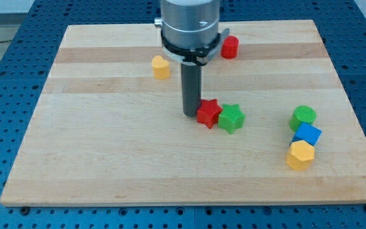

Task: Drag red and green star towards group of blocks

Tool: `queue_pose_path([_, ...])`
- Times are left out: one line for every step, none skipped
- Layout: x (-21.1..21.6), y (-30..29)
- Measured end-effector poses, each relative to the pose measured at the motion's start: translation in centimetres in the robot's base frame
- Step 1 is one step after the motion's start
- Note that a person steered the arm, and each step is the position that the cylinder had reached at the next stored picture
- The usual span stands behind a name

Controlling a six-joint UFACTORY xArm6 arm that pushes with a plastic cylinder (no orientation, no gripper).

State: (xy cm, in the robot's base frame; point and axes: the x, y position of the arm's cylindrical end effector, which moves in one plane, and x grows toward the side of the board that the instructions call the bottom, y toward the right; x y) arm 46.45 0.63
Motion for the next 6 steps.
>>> queue_pose_path([1.5,2.1])
queue_pose_path([2.7,4.3])
queue_pose_path([4.1,6.0])
queue_pose_path([4.4,5.5])
queue_pose_path([4.4,6.5])
queue_pose_path([4.4,6.3])
